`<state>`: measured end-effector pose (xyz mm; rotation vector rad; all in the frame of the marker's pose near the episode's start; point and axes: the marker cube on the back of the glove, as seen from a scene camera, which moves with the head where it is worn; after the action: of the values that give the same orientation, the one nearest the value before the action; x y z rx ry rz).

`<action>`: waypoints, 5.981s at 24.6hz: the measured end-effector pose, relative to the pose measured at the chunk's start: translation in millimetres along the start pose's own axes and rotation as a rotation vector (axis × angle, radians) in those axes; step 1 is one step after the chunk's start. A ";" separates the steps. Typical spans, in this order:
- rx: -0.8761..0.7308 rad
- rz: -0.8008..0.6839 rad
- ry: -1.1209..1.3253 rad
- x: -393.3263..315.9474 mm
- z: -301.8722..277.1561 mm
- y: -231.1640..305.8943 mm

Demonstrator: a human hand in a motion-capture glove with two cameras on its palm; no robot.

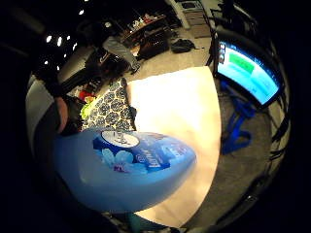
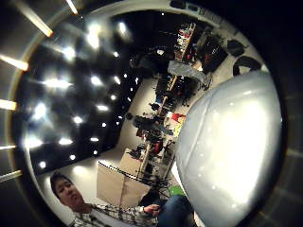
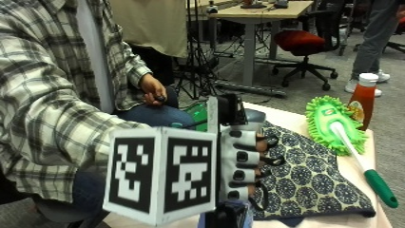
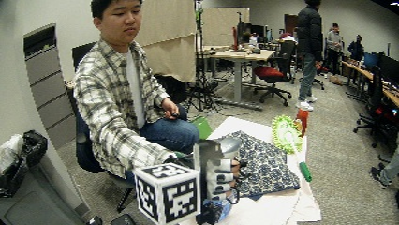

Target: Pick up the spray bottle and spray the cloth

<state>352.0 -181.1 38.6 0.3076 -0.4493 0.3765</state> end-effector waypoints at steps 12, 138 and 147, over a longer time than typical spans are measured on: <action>-0.193 -0.166 0.320 -66.0 23.4 -1.3; -0.894 -0.281 -0.373 -167.4 270.4 43.3; -0.805 -0.405 0.258 -152.9 206.7 39.6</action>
<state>133.2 -265.2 151.5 -0.4294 -0.2462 -0.1748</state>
